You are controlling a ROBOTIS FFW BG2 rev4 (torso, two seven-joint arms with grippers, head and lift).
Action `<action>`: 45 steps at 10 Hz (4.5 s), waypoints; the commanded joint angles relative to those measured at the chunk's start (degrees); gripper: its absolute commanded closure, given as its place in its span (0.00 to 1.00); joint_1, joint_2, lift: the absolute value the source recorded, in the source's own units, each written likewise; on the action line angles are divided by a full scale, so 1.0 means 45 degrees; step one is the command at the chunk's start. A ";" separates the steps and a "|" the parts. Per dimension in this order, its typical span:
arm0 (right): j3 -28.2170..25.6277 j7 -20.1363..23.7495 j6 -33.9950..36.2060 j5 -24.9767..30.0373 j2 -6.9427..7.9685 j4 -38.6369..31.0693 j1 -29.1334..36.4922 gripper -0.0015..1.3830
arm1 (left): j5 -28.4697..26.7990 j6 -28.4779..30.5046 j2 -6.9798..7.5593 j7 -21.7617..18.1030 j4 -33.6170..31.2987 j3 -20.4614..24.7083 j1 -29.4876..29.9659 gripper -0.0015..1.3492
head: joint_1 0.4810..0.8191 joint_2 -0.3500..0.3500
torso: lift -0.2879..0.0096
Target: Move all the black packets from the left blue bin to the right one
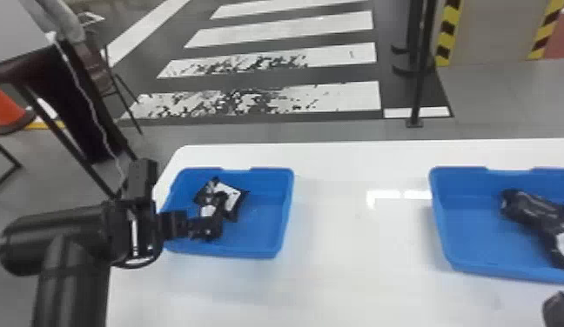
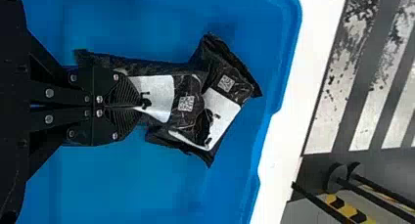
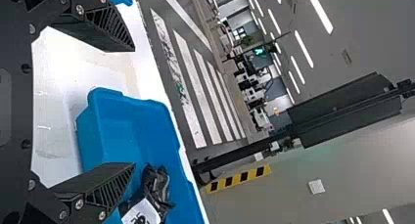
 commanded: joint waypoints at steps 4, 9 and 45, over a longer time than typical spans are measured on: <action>0.0000 0.0000 0.0000 -0.0048 0.0031 -0.0019 0.0000 0.15 | 0.0659 0.0143 -0.0317 -0.0929 -0.3964 0.0010 0.1940 0.89 | 0.63 0.81 | 0.50; 0.0634 0.0840 0.1031 -0.0657 -0.0195 -0.0144 -0.1187 0.15 | 0.2207 -0.1201 -0.0473 -0.1828 -0.5589 -0.1615 0.2096 0.89 | 0.63 0.67 | 0.50; -0.0788 0.2148 0.2344 -0.0022 -0.1504 0.9825 -1.1093 0.56 | 0.4823 -0.2669 -0.1235 -0.1535 -0.7464 -0.0727 0.4940 0.12 | 0.63 0.40 | 0.50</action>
